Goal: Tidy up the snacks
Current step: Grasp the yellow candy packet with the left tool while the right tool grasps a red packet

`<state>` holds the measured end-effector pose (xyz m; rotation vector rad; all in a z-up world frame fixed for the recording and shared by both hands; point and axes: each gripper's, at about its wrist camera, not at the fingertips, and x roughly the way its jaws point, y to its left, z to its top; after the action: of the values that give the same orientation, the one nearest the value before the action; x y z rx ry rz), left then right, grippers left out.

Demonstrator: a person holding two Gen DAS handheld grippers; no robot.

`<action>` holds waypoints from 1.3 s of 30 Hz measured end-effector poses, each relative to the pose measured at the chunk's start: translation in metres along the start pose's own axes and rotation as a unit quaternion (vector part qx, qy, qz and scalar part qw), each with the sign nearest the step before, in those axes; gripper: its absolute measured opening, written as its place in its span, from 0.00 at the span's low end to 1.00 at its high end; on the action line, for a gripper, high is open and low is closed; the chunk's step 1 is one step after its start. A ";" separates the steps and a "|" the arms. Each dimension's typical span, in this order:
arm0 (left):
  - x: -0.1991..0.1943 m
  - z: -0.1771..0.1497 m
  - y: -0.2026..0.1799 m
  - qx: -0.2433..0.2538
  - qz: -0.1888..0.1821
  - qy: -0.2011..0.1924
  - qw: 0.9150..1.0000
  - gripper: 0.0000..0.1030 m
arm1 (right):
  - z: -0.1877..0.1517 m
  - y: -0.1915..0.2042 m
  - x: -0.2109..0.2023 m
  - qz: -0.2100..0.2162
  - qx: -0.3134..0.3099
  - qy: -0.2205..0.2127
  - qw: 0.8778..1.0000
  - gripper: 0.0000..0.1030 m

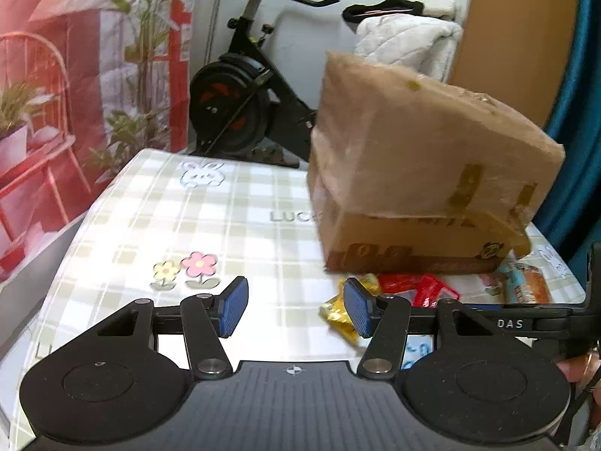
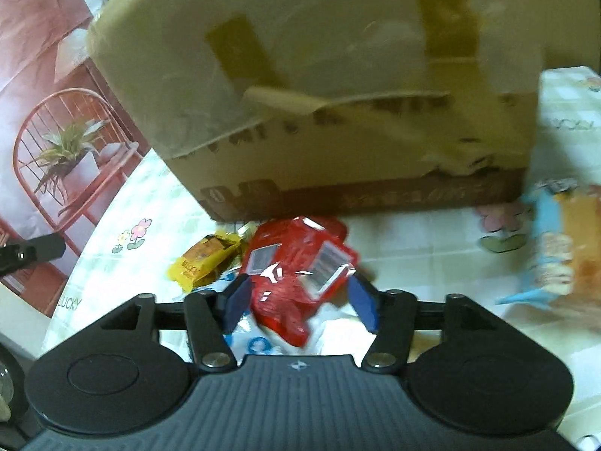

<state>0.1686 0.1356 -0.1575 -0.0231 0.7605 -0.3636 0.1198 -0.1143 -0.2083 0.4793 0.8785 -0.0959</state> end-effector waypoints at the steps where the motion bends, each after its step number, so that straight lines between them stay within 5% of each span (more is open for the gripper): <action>1: 0.002 -0.002 0.003 -0.005 0.000 0.003 1.000 0.57 | 0.000 0.005 0.005 -0.009 -0.009 0.004 1.000 0.65; 15: 0.022 -0.011 -0.003 -0.016 -0.017 0.020 1.000 0.57 | -0.008 0.031 0.032 -0.061 -0.102 0.008 0.993 0.63; 28: 0.076 -0.012 -0.029 0.019 -0.065 0.062 0.996 0.58 | -0.029 0.017 -0.005 -0.021 -0.111 -0.040 0.993 0.34; 39: 0.132 -0.010 -0.058 0.065 -0.050 0.105 0.991 0.59 | -0.024 0.000 -0.013 -0.004 -0.087 -0.040 0.995 0.32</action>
<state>0.2316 0.0387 -0.2446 0.1018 0.9450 -0.5159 0.0944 -0.1052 -0.2115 0.3078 0.8020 -0.0459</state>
